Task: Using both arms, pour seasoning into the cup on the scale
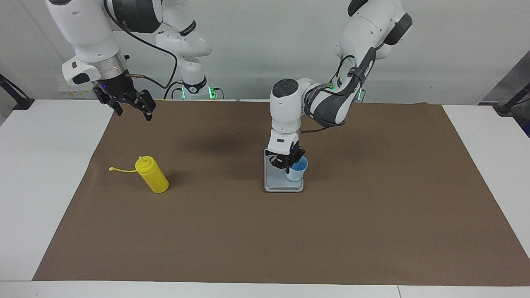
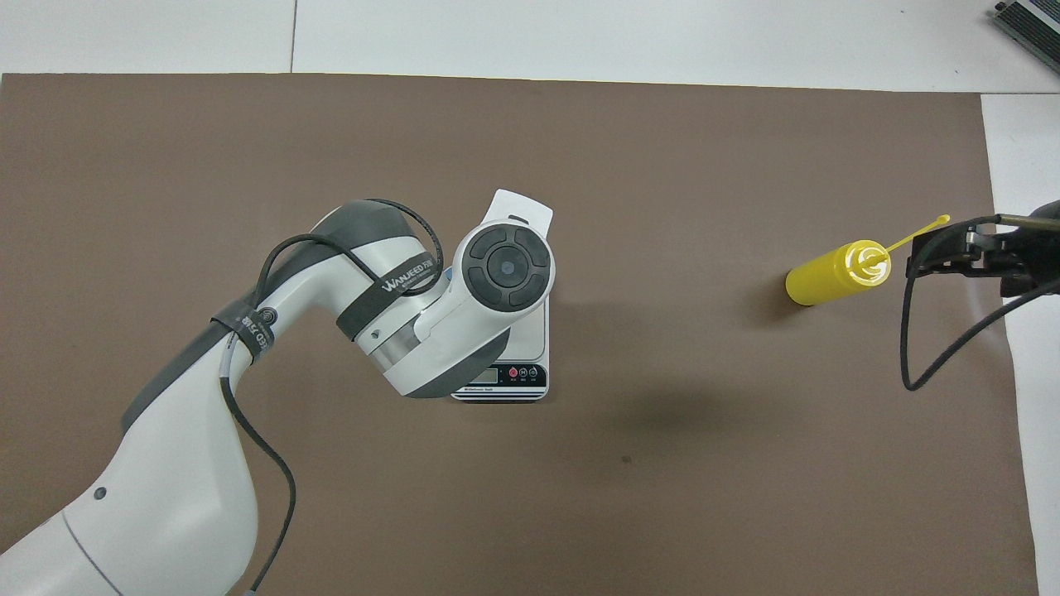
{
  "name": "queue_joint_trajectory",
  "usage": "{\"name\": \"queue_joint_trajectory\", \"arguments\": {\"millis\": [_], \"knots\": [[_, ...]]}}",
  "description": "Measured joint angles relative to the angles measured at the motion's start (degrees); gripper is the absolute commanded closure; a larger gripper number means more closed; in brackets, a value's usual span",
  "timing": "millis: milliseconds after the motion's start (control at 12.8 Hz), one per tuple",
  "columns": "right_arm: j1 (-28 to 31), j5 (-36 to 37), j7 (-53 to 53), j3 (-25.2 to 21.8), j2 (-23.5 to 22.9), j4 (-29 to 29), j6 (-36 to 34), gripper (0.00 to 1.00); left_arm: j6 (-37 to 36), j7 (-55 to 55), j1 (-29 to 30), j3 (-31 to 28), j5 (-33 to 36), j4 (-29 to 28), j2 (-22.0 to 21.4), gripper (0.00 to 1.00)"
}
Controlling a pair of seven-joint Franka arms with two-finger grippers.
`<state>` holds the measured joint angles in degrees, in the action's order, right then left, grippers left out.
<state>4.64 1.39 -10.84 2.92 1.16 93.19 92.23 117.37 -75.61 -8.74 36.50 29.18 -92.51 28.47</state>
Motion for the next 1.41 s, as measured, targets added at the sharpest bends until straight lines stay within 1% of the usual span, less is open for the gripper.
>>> {"name": "queue_joint_trajectory", "arguments": {"millis": [156, 234, 312, 469, 703, 859, 1015, 1171, 1327, 1406], "knots": [[0.1, 0.0, 0.0, 0.0, 0.0, 0.0, 0.0, 0.0, 0.0, -0.1, 0.0, 0.0, 0.0, 0.0, 0.0, 0.65], [0.1, 0.0, 0.0, 0.0, 0.0, 0.0, 0.0, 0.0, 0.0, -0.2, 0.0, 0.0, 0.0, 0.0, 0.1, 0.62], [0.1, 0.0, 0.0, 0.0, 0.0, 0.0, 0.0, 0.0, 0.0, -0.2, 0.0, 0.0, 0.0, 0.0, 0.1, 0.57], [0.1, 0.0, 0.1, 0.0, 0.0, 0.0, 0.0, 0.0, -0.1, -0.3, 0.0, -0.1, 0.0, 0.0, 0.2, 0.51], [0.9, 0.0, 2.8, 0.0, 0.1, 0.3, 0.1, 0.0, -1.9, -0.4, 0.0, 0.0, 0.0, 1.5, 0.4, 0.49], [2.4, 0.0, 7.6, 0.0, 0.5, 1.6, 2.3, 0.0, -4.8, -0.4, -0.4, 0.1, 0.0, 5.3, 1.1, 0.49], [4.8, -3.4, 15.0, 0.0, 0.8, 3.3, 5.2, 0.0, -7.4, -0.4, -0.6, 0.6, 0.0, 8.6, 1.6, 0.49], [7.8, -7.4, 22.3, -0.1, 1.0, 5.0, 6.5, 0.0, -10.6, -0.4, -0.6, 1.4, 0.0, 11.7, 1.6, 0.49], [10.4, -9.2, 31.6, -0.1, 1.4, 7.4, 9.9, 0.0, -13.9, -0.1, -0.2, 2.3, 0.0, 14.2, 1.6, 0.49], [11.7, -11.3, 36.6, -0.2, 1.5, 8.7, 11.4, 0.0, -15.2, 0.5, 0.4, 2.6, 0.0, 15.1, 1.6, 0.48]]}}
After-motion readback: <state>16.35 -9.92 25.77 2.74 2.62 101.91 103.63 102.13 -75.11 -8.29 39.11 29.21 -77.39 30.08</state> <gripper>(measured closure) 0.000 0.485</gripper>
